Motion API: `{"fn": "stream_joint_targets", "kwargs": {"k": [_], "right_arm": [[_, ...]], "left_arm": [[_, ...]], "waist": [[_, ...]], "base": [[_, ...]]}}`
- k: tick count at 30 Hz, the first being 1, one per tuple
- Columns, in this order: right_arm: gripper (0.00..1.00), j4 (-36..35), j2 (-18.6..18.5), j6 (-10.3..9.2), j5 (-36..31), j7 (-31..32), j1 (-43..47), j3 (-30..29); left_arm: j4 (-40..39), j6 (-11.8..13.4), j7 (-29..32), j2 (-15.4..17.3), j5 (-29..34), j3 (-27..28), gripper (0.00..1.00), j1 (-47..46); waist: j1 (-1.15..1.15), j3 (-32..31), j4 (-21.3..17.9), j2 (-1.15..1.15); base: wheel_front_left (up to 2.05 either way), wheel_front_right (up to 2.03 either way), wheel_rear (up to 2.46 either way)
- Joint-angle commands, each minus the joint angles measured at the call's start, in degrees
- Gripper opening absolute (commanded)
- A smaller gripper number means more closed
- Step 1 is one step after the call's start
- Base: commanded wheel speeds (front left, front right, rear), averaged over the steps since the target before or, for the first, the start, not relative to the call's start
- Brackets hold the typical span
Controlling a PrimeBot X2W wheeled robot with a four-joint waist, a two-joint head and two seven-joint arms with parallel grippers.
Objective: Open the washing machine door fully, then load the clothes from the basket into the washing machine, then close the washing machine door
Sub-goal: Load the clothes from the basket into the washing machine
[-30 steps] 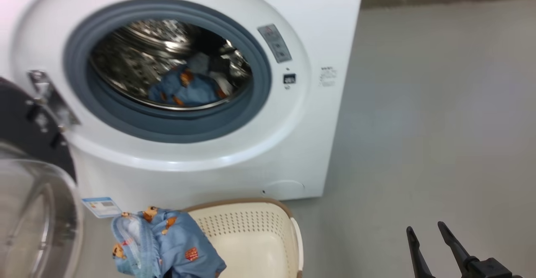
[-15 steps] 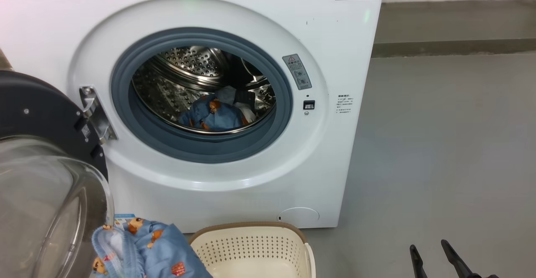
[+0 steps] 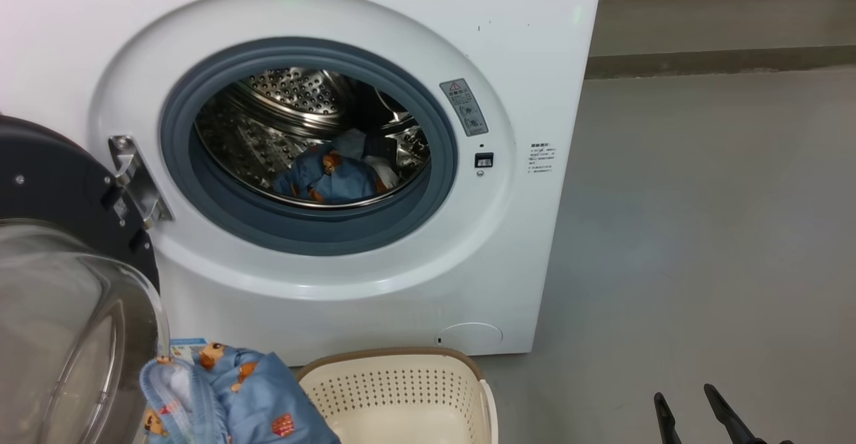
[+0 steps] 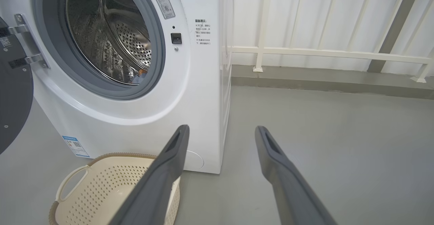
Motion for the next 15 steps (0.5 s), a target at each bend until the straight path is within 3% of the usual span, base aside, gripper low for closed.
{"fn": "stream_joint_targets", "kwargs": {"k": [1, 9, 15], "right_arm": [[1.00, -1.7, -0.7, 0.35, -0.5, -0.3, -1.5, 1.4], [1.00, -1.8, -0.7, 0.35, 0.5, -0.3, -3.2, 2.6], [1.00, -1.8, -0.7, 0.35, 2.4, -0.3, -6.0, 3.7]], "left_arm": [[-1.7, 0.0, -0.8, 0.0, -0.3, 1.2, 0.00, -2.6], [1.1, -1.3, -0.8, 0.0, -0.6, -0.9, 0.00, -9.5], [7.5, -1.9, -0.8, 0.0, -1.0, -1.2, 0.00, -18.2]], "waist": [[0.00, 0.4, -0.2, 0.00], [0.00, 3.5, -1.8, 0.00], [0.00, 8.3, -5.3, 0.00]], "base": [[0.00, 0.00, 0.00], [0.00, 0.00, 0.00], [0.00, 0.00, 0.00]]}}
